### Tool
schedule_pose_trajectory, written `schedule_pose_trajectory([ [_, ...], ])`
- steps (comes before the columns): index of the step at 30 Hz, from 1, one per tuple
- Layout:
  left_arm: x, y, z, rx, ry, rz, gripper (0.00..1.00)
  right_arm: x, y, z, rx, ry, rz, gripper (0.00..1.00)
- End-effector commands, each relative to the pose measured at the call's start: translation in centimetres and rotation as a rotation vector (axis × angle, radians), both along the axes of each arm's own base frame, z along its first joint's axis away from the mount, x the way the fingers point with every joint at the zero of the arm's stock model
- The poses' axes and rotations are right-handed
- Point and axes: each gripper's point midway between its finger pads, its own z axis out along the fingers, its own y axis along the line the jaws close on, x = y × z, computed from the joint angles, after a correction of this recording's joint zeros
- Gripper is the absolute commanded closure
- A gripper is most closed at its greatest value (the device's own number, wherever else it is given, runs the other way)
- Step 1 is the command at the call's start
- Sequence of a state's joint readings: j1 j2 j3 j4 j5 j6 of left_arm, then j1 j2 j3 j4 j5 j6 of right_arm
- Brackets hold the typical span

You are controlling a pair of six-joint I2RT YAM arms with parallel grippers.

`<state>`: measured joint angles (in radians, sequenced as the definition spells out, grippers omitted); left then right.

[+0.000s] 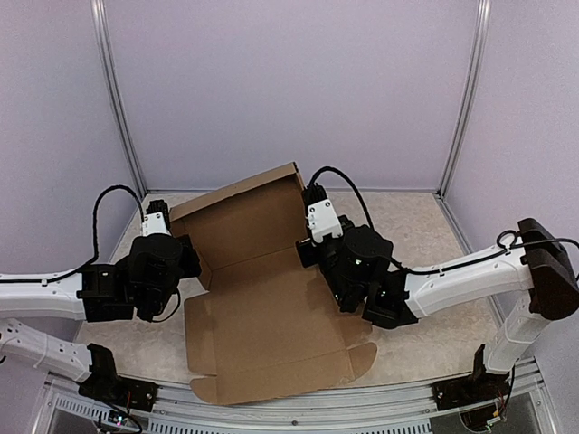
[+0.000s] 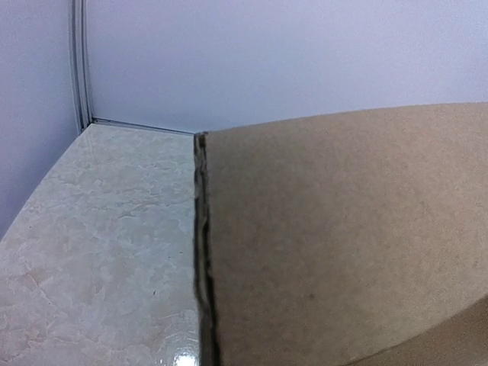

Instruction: Fold the paper box

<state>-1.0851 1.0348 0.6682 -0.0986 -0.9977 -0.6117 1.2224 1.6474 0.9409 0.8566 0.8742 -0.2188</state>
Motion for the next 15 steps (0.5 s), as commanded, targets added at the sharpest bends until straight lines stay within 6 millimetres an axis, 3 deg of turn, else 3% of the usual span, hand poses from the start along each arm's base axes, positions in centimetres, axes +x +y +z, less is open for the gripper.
schedule_pose_trajectory([
  [1,-0.4,-3.3,0.2,-0.015,0.022,-0.143,0.95,-2.2,4.4,0.1,0.047,0.012,0.182,1.0],
  [5,-0.2,-3.6,0.2,0.003,0.028,-0.142,1.0,-2.7,4.7,-0.2,0.051,0.011,0.181,1.0],
  [15,0.2,-4.6,0.1,0.013,0.042,-0.152,1.0,-2.8,4.2,-0.3,0.048,0.006,0.143,1.0],
])
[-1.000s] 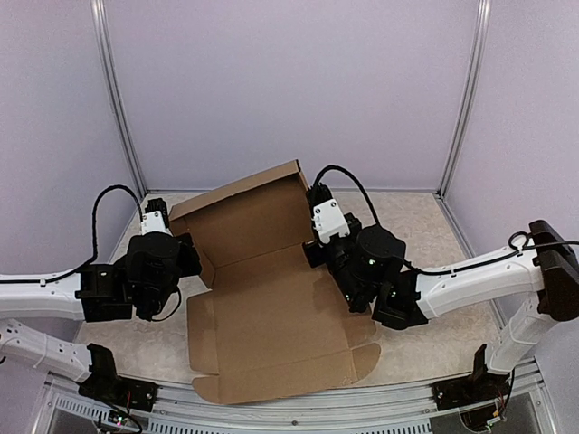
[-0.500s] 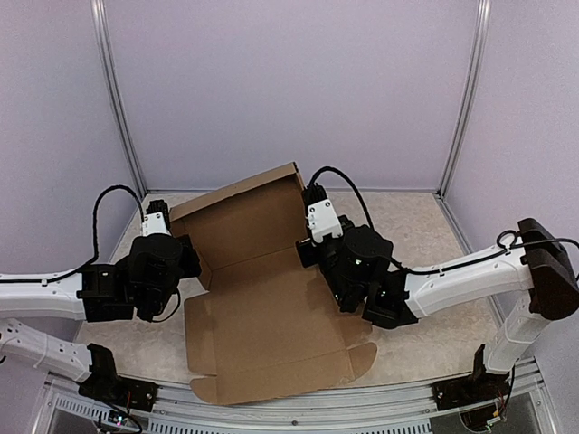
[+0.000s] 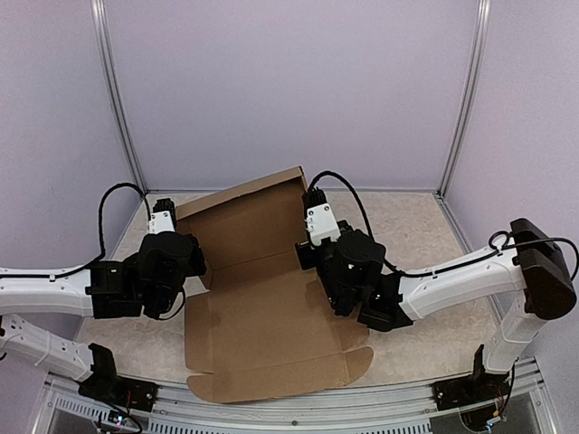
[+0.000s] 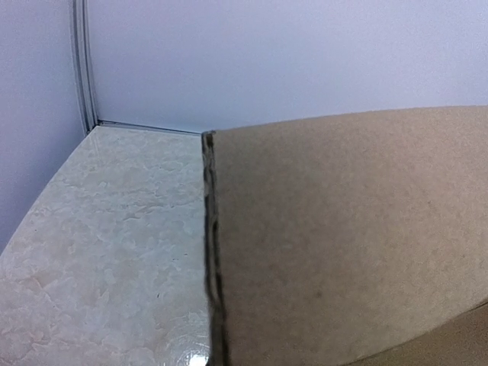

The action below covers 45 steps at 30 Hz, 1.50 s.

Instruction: Fold the paper box

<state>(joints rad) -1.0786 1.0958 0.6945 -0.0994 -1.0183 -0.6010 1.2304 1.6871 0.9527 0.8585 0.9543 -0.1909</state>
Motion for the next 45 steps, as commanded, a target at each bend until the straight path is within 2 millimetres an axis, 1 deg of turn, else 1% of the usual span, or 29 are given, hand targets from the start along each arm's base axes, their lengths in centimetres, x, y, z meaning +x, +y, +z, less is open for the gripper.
schedule_pose_trajectory([
  [1,-0.4,-4.2,0.5,-0.03,0.04,-0.173,1.0,-3.3,4.6,1.0,0.046,-0.022,0.214,1.0],
  [11,0.1,-3.9,-0.4,-0.007,0.061,-0.146,1.0,-3.6,4.3,0.3,0.053,0.002,0.212,1.0],
  [14,0.2,-4.1,-0.4,-0.013,0.067,-0.151,1.0,-3.7,3.7,0.4,0.063,0.011,0.203,1.0],
  [19,0.1,-4.0,-0.4,-0.023,0.082,-0.157,1.0,-3.7,3.5,0.2,0.074,0.022,0.199,1.0],
  [24,-0.1,-3.6,-0.4,-0.046,0.083,-0.155,0.91,-3.6,3.3,0.0,0.065,0.025,0.181,1.0],
  [31,-0.3,-3.7,-0.6,-0.043,0.099,-0.17,0.74,-3.0,2.7,-0.5,0.06,0.037,0.129,1.0],
  [35,-0.5,-3.5,-0.9,-0.028,0.115,-0.173,0.56,-2.2,2.0,-0.9,0.045,0.046,0.097,1.0],
  [36,-0.5,-3.3,-1.0,-0.022,0.12,-0.17,0.52,-1.9,1.8,-1.1,0.042,0.049,0.092,1.0],
  [39,-0.9,-2.4,-1.9,-0.011,0.137,-0.155,0.45,-1.2,1.2,-1.4,0.034,0.054,0.076,1.0],
  [43,-1.5,-0.9,-2.8,-0.009,0.161,-0.134,0.37,0.0,0.4,-2.1,0.035,0.062,0.071,1.0],
  [44,-1.7,-0.5,-2.9,-0.009,0.165,-0.133,0.3,0.2,0.3,-2.2,0.035,0.063,0.076,1.0],
  [45,-1.9,-0.1,-2.9,-0.007,0.171,-0.132,0.28,0.4,0.2,-2.4,0.037,0.065,0.075,1.0],
])
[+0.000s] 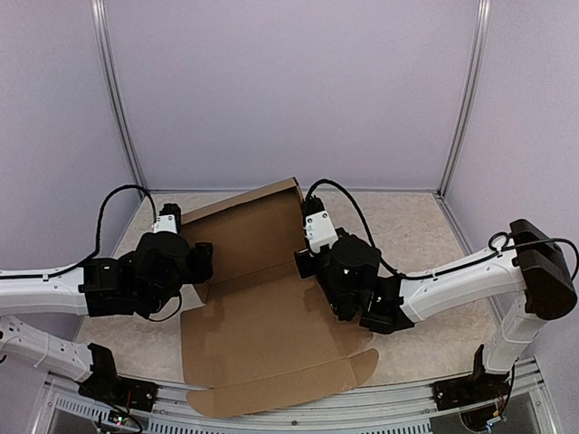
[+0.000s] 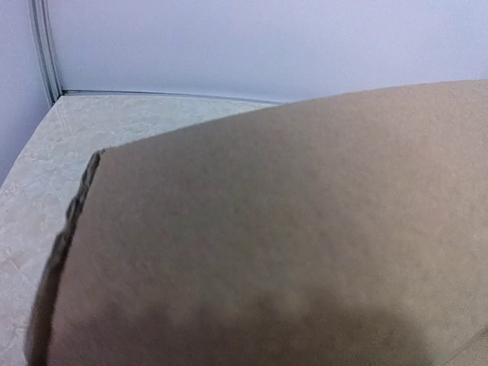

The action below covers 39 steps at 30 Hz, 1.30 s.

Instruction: Fold the paper box

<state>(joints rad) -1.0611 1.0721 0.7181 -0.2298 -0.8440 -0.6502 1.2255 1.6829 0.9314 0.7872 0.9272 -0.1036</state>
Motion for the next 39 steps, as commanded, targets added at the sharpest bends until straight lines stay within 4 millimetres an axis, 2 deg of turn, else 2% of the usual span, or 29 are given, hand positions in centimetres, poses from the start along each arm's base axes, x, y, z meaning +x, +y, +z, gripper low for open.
schedule_pose_trajectory([
  [1,-1.3,1.3,-1.4,0.017,0.056,-0.02,0.27,0.8,-0.1,-0.7,0.039,0.017,0.048,1.0],
  [7,-2.5,2.9,-0.7,0.027,0.068,-0.059,0.2,2.6,-1.2,-2.0,0.052,0.036,0.066,1.0],
  [11,-3.3,3.5,0.7,0.011,0.052,-0.11,0.19,3.2,-1.6,-2.8,0.061,0.026,0.125,1.0],
  [16,-4.6,2.9,5.2,-0.068,-0.035,-0.256,0.17,3.2,-2.3,-3.4,0.07,-0.034,0.237,1.0],
  [20,-4.6,2.9,8.8,-0.095,-0.111,-0.297,0.17,2.6,-1.7,-4.0,0.072,-0.072,0.357,1.0],
  [24,-3.7,1.4,11.5,-0.095,-0.149,-0.343,0.18,1.3,-0.6,-4.8,0.054,-0.119,0.467,1.0],
  [29,-2.3,-2.3,13.4,-0.074,-0.144,-0.436,0.21,0.0,0.3,-5.5,0.099,-0.171,0.558,1.0],
  [31,-1.4,-3.6,13.5,-0.058,-0.125,-0.448,0.24,0.0,0.5,-5.7,0.125,-0.184,0.564,1.0],
  [39,1.0,-8.1,10.7,-0.041,-0.019,-0.523,0.4,0.5,1.7,-6.7,0.184,-0.17,0.587,1.0],
])
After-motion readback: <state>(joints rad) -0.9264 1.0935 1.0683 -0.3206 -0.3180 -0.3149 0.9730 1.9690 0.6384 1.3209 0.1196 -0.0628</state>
